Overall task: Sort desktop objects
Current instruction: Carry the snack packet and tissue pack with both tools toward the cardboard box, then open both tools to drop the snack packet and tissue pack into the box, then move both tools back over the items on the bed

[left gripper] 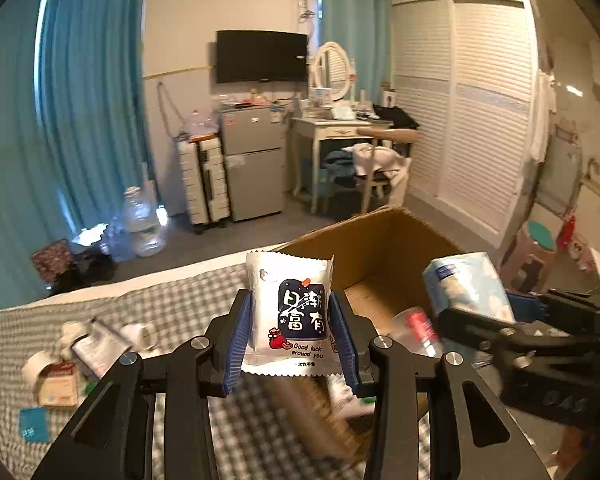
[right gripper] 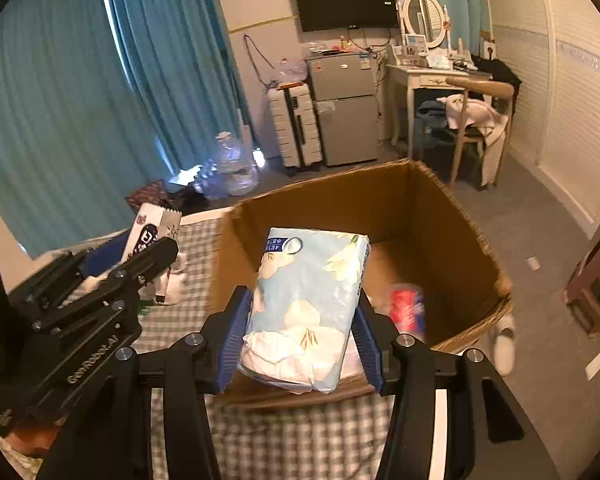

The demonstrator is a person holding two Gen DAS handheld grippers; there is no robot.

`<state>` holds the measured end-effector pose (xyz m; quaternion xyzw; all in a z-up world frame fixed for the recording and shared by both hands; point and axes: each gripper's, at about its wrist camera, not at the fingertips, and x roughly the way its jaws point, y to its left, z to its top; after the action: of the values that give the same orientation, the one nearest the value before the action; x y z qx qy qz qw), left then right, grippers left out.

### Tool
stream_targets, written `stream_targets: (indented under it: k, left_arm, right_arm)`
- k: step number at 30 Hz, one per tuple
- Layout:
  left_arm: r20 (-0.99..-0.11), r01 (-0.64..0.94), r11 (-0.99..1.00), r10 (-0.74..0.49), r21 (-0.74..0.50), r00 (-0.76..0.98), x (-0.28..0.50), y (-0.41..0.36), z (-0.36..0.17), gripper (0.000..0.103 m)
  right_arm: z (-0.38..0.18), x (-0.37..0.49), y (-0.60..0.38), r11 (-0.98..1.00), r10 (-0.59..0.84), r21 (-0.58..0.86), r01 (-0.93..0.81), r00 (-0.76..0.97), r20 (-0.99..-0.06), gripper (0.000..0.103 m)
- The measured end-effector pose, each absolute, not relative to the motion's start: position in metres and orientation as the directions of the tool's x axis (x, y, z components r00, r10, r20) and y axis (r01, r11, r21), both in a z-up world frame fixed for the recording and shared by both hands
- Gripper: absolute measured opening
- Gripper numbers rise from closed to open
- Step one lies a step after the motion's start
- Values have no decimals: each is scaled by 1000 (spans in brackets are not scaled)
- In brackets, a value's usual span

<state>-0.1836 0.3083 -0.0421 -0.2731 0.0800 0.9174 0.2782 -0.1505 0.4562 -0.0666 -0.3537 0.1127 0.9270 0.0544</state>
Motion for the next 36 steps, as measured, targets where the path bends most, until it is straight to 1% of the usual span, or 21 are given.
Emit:
stream_targets:
  k: [4,5,6,7,8,9,10,11,12,14,16,20,24,26,31,34,36]
  left_arm:
    - [-554,-582,-812,498,-29,-667,-193,336,-50,40]
    - [-558,-585,-810,500,-32,-663,-195,340,-53,41]
    - [-557,-589,-807,507,-38,-658,-198,344,-55,45]
    - [-551,-585,-810,505,-37,-664,-200,346,-56,51]
    - [-548,-572,-820,491,-28,-677,-202,346,-56,60]
    - [-549,-563,-826,483,-28,-682,-206,347,-55,66]
    - [-548,-558,-829,486,-41,-681,-208,344,-55,81]
    - [-545,-556,-829,495,-64,-676,-212,338,-54,94]
    - [-540,-546,-834,500,-87,-677,-216,330,-52,96]
    - [-528,-538,-835,510,-114,-679,-220,318,-46,96]
    - [-526,-543,-827,531,-149,-664,-224,308,-36,96]
    - [-500,-549,-825,534,-133,-682,-217,292,-15,96]
    - [-471,-545,-834,515,-83,-716,-202,274,8,98]
    - [-456,-526,-850,483,-36,-748,-192,258,18,102]
    - [-456,-458,-888,396,30,-797,-176,196,25,103]
    - [-458,-365,-928,294,72,-839,-168,141,19,103]
    - [-457,-279,-957,213,82,-864,-162,102,9,103]
  right_arm:
    - [-74,-165,480,-963,42,166,-211,-729,-683,50]
    - [-76,-170,486,-961,52,162,-223,-724,-687,50]
    - [-79,-174,490,-960,57,161,-229,-722,-689,53]
    - [-80,-176,493,-958,61,161,-235,-722,-689,53]
    - [-80,-178,497,-955,72,161,-248,-724,-686,54]
    - [-79,-180,503,-949,88,162,-271,-720,-688,60]
    - [-77,-180,506,-944,99,164,-286,-720,-687,68]
    - [-71,-178,510,-937,115,170,-304,-730,-673,73]
    - [-66,-176,512,-936,116,179,-303,-746,-656,82]
    - [-53,-171,511,-938,121,184,-293,-776,-619,83]
    - [-41,-167,505,-945,125,171,-280,-788,-603,83]
    - [-28,-152,482,-948,137,155,-277,-797,-588,83]
    - [-22,-136,471,-945,129,171,-279,-797,-590,83]
    - [-22,-130,462,-948,114,175,-267,-796,-594,83]
    - [-26,-115,424,-964,57,177,-197,-808,-587,83]
    - [-28,-109,393,-971,-3,200,-132,-828,-561,84]
    - [-32,-107,371,-973,-40,212,-91,-839,-543,87]
